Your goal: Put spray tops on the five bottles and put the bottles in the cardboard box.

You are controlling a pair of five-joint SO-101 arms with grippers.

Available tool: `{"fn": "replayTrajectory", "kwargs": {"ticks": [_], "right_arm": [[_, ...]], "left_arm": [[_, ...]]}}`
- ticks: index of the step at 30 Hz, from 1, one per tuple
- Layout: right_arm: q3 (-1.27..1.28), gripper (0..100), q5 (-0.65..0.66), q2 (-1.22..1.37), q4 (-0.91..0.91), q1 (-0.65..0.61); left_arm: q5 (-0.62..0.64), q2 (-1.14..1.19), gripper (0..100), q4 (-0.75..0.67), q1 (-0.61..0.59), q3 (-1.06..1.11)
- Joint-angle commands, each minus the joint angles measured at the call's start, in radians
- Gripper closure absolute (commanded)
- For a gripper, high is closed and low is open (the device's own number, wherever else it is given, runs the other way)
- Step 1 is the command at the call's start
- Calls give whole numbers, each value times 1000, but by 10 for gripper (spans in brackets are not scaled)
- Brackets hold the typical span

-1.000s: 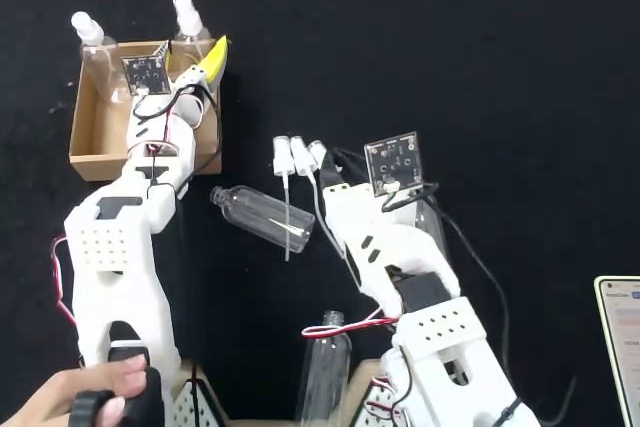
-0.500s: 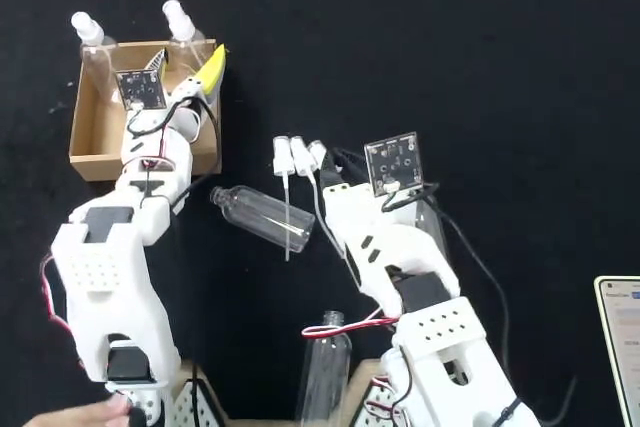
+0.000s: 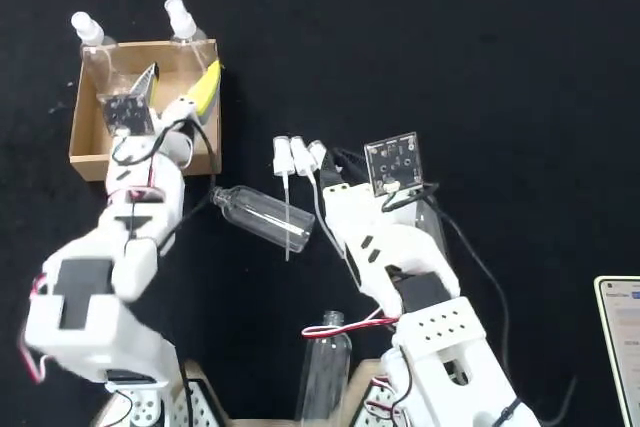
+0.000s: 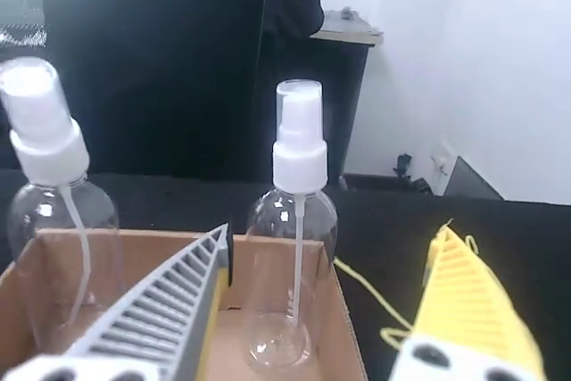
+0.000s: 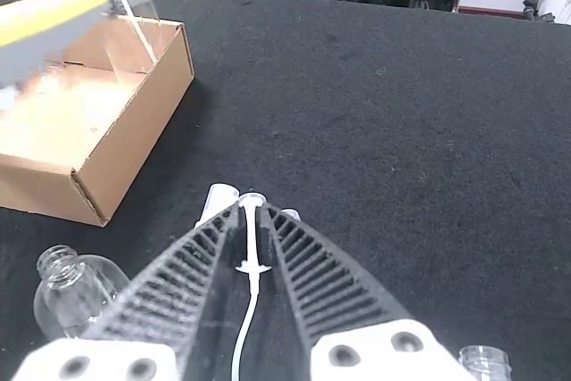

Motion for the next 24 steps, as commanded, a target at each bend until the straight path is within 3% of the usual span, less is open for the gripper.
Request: {"fn": "replayTrajectory", "kwargs": {"ticks": [1,6,8,12,18,21,24], "right_arm": [[-7,973,2,-33,-28,11],[-7,973,2,-33,-28,11],[-7,973,2,-33,-28,11],[-7,973,2,-33,-28,11],[-5,973,2,-33,-28,11],[-5,973,2,-33,-28,11],[-5,973,2,-33,-28,11]], "left_arm": [[2,-222,668,-20,-1,168],[3,-427,668,-15,4,361],[3,-497,668,60,2,410],[11,-654,668,414,1,410],[173,-902,668,1010,12,282],[198,-994,665,1191,12,255],[195,-1051,664,1263,12,269]]}}
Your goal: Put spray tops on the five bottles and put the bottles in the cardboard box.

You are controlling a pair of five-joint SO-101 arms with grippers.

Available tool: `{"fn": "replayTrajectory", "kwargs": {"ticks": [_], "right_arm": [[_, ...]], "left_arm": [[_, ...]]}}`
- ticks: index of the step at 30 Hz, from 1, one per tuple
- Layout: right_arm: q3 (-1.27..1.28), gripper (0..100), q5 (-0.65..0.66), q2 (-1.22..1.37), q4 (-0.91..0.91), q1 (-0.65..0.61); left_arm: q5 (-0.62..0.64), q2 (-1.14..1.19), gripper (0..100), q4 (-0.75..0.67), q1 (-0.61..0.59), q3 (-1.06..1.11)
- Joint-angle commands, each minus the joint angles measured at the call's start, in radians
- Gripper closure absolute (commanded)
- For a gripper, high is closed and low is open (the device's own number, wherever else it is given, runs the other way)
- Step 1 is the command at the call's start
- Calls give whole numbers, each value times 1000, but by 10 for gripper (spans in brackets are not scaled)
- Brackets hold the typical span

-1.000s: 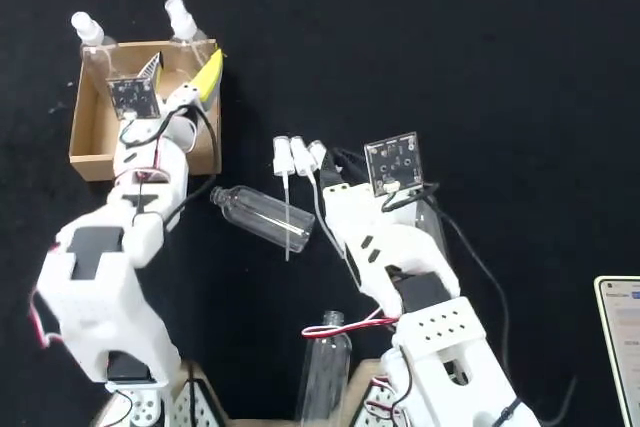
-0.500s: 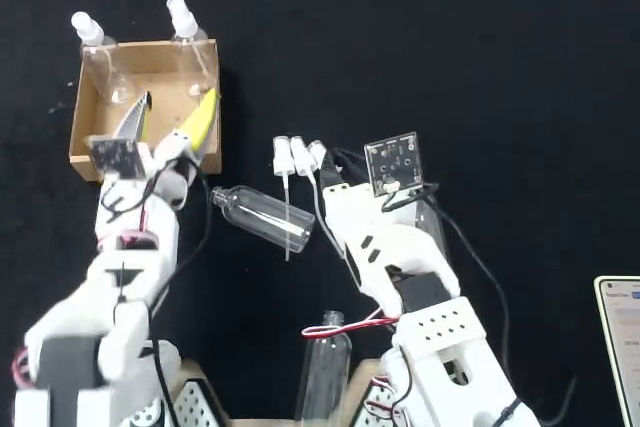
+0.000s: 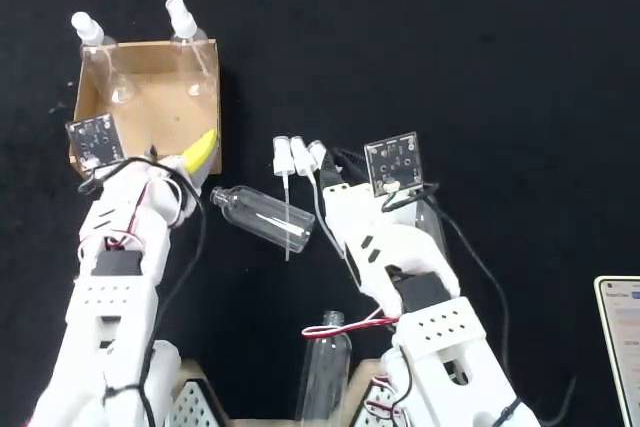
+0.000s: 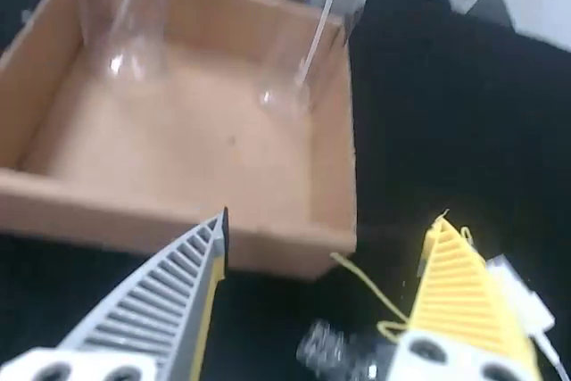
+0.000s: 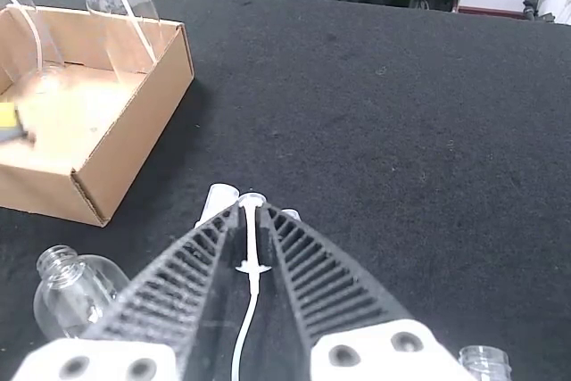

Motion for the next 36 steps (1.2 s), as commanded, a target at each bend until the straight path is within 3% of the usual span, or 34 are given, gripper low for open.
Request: {"fn": "replayTrajectory", "kwargs": {"ticks": [1,5,9,14,18,24,36], "right_arm": [[-5,973,2,-33,-28,11],[-4,973,2,-33,-28,11],[-4,973,2,-33,-28,11],[-4,973,2,-33,-28,11],[-4,973,2,-33,-26,11],[-4,973,2,-33,-26,11],[-4,973,2,-33,-28,11]], "left_arm": [[18,-104,664,140,12,-56],[29,-118,664,218,12,-76],[118,-114,664,385,19,-166],[224,-112,664,580,165,-303],[285,-112,664,595,255,-325],[364,-112,663,687,248,-320],[367,-110,663,678,211,-344]]}}
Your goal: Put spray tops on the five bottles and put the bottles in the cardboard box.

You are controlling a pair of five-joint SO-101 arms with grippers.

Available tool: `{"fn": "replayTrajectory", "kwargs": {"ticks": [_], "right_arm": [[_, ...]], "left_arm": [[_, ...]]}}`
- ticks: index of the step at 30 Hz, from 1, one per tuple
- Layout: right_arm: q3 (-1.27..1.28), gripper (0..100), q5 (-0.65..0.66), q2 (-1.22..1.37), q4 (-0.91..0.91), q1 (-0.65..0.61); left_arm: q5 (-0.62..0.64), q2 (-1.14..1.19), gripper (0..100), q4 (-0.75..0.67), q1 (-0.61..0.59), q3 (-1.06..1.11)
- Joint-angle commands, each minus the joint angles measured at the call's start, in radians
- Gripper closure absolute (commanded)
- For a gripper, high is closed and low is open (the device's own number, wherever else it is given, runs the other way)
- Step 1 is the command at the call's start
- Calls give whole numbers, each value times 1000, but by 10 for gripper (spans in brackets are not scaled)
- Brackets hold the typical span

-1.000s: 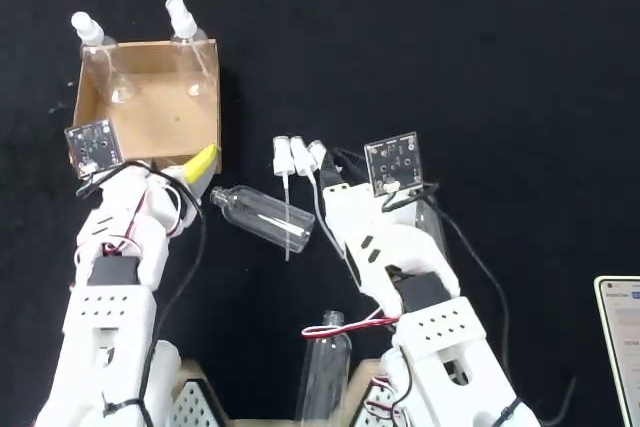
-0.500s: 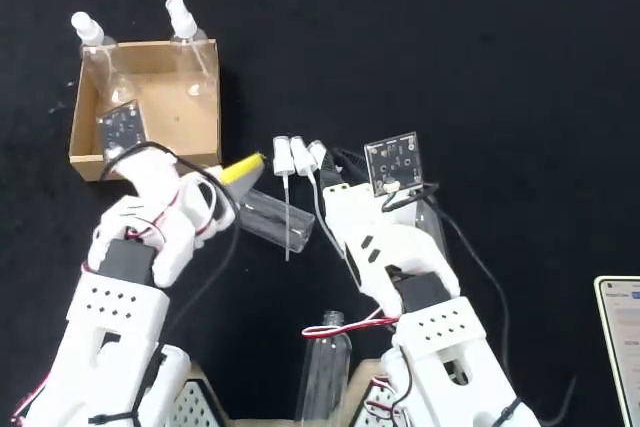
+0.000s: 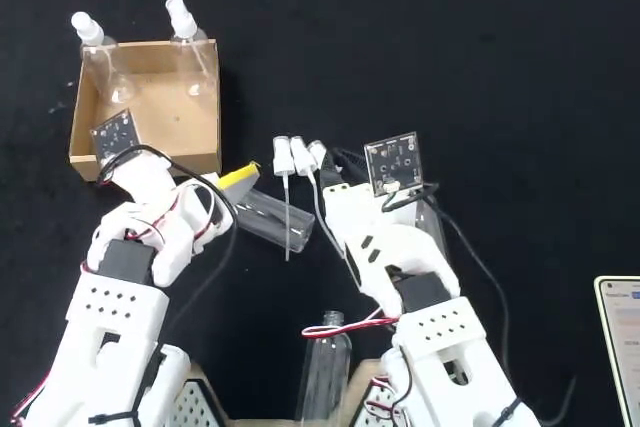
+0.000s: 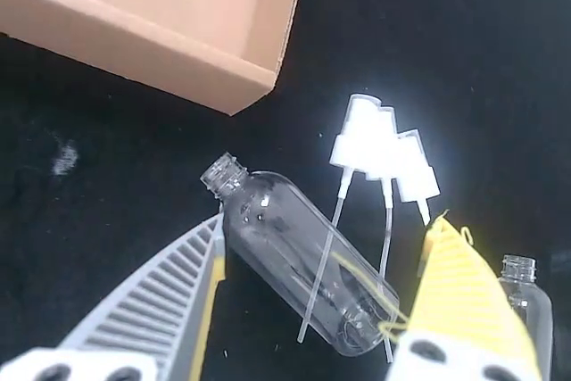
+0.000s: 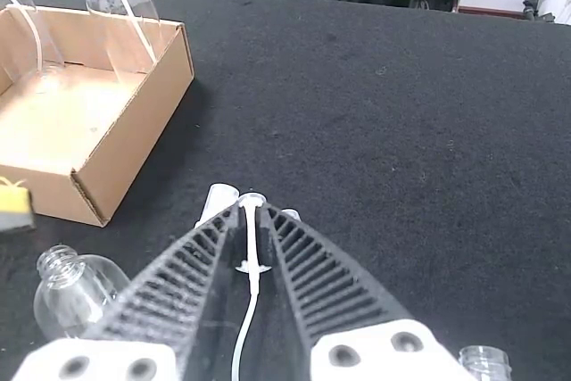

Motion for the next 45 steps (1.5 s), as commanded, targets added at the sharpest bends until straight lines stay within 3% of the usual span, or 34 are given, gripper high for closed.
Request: {"fn": "replayTrajectory", "kwargs": {"ticks": [1,8,14,21,27,31,39,45], "right_arm": [[-4,973,2,-33,-28,11],[-4,973,2,-33,-28,11],[-4,973,2,-33,-28,11],[-4,973,2,-33,-28,11],[-5,973,2,-33,-28,11],[-5,973,2,-33,-28,11],[-5,973,2,-33,-28,12],[-5,973,2,-33,-28,12]], "left_arm": [[6,-15,663,-3,-13,-99],[6,41,659,78,-7,-170],[48,238,517,152,-7,-255],[84,293,511,149,-13,-248],[92,293,511,-25,-7,-94],[161,293,511,-153,-12,-2],[186,307,511,-176,-5,22],[189,473,511,-249,-5,-2]]}}
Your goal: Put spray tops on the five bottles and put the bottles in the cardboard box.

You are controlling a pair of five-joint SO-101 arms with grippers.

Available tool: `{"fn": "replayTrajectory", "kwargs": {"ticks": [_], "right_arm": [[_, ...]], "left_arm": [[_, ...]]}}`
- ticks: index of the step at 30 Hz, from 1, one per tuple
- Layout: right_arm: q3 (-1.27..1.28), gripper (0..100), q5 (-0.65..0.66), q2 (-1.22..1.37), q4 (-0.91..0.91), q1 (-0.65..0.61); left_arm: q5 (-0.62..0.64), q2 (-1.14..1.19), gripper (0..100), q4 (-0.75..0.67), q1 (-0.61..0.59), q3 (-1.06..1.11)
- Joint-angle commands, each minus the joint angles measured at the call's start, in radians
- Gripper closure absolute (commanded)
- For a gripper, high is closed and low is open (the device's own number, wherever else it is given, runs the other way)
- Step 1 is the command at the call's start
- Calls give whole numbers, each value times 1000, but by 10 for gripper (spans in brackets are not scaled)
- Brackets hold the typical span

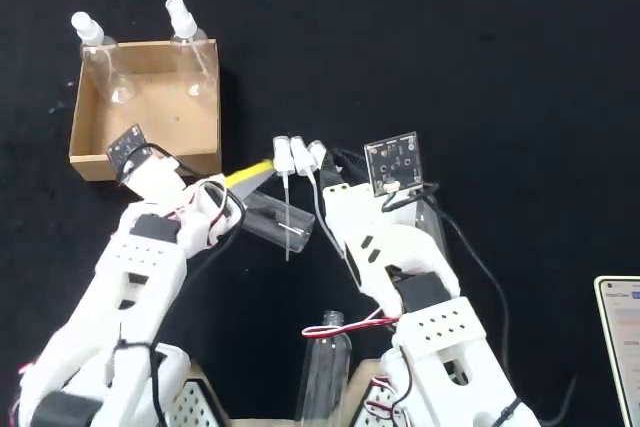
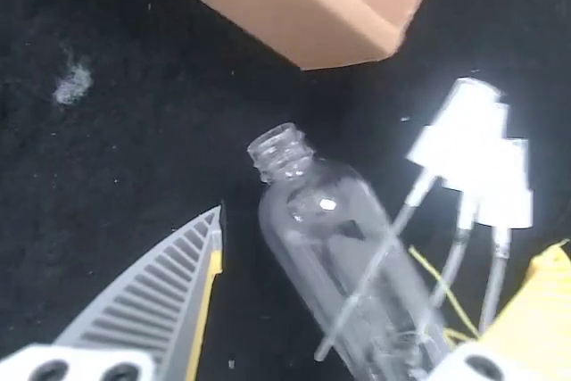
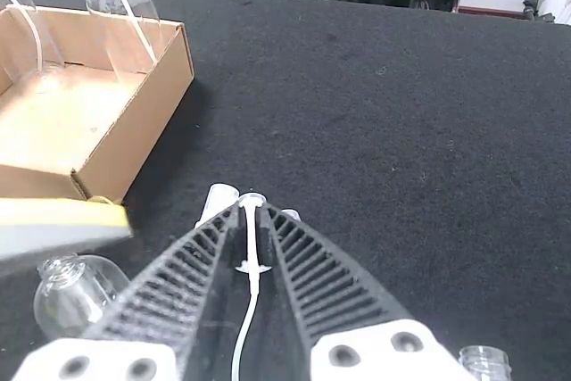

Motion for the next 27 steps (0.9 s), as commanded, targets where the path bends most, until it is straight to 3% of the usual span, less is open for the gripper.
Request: {"fn": "replayTrajectory", "kwargs": {"ticks": [1,12,21,27], "right_arm": [[-5,973,2,-33,-26,12],[-5,973,2,-33,-26,12],[-5,973,2,-33,-26,12],[-5,973,2,-33,-26,12]], "left_arm": [[17,118,511,-20,-5,-61],[40,193,516,12,-5,-117],[34,193,855,12,-5,-119],[32,193,848,17,-4,-117]]}}
